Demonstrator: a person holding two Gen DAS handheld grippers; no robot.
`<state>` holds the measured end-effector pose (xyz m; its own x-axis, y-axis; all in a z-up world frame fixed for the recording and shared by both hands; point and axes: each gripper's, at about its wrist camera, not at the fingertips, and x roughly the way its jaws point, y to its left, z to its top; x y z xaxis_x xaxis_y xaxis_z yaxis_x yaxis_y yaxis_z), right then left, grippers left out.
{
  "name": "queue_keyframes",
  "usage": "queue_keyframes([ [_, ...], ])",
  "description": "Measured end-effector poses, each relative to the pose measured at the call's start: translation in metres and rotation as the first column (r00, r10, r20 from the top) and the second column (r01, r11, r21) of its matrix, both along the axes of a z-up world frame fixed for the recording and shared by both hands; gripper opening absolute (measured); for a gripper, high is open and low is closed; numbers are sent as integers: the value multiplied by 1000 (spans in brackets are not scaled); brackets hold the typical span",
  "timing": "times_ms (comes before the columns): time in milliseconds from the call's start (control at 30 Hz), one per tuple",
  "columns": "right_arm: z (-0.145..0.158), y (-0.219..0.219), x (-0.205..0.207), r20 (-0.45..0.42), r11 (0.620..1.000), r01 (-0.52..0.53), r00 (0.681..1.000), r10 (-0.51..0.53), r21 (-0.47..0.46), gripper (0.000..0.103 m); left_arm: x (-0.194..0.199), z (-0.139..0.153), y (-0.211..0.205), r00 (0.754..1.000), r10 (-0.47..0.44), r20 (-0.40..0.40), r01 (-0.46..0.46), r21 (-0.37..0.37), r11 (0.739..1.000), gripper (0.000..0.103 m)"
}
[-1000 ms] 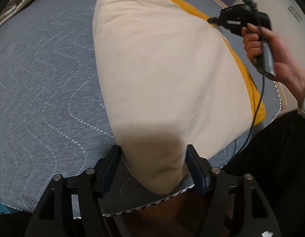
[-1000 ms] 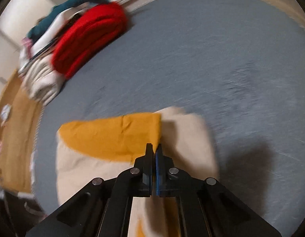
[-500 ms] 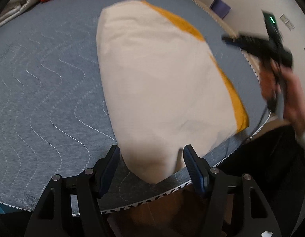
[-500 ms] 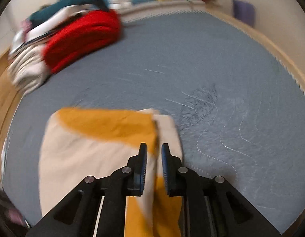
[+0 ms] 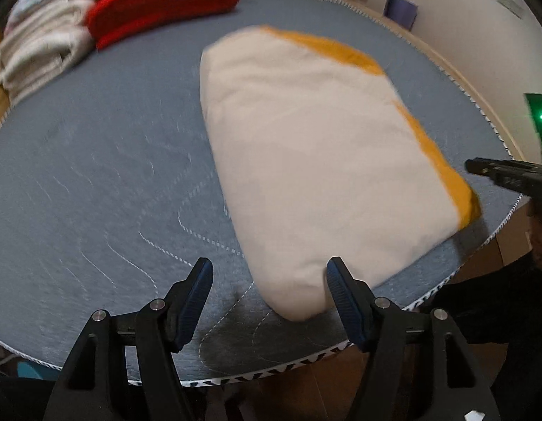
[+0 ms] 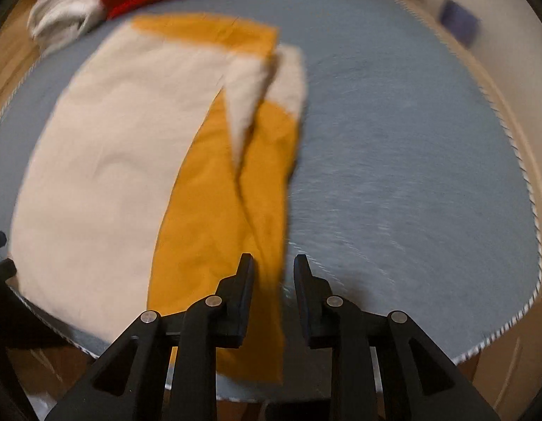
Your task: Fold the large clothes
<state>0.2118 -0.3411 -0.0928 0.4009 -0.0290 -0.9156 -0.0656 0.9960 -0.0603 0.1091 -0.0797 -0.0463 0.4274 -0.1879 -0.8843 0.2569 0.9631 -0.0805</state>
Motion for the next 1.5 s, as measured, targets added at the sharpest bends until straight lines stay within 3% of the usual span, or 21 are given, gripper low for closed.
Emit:
queue_keyframes([
  [67,27,-9,-21,76,999,47,996,-49,25,30,-11,19,0,998,3,55,-3,-1,1000,69],
  [133,59,-6,-47,186,997,58,980,-65,45,45,-24,42,0,993,16,116,-13,-26,1000,81],
  [200,95,6,-82,337,999,42,940,-50,31,77,-36,61,0,982,45,184,-41,-27,999,91],
  [267,113,19,-112,427,1000,17,904,-16,2,99,-60,79,-2,964,73,254,-68,-30,997,97],
  [300,120,27,-129,456,1000,11,890,-3,-14,102,-68,83,0,959,89,270,-84,-30,996,99],
  [400,129,41,-161,489,999,44,871,-38,0,102,-96,94,-2,944,158,288,-141,-80,987,102],
  [533,132,55,-201,502,998,64,863,-56,0,102,-129,83,-7,927,290,237,-269,-119,956,103],
  [633,135,61,-228,482,998,66,874,-64,14,102,-142,67,-22,948,256,192,-241,-97,966,103],
  [733,135,64,-252,458,997,61,886,-71,37,102,-144,66,-26,948,234,217,-224,-67,972,103],
  [867,129,65,-253,449,998,66,891,-68,19,102,-142,60,-27,937,230,264,-224,-54,973,103],
  [1500,111,88,-232,424,999,0,906,17,-41,102,-144,52,-29,941,218,260,-215,-42,976,103],
])
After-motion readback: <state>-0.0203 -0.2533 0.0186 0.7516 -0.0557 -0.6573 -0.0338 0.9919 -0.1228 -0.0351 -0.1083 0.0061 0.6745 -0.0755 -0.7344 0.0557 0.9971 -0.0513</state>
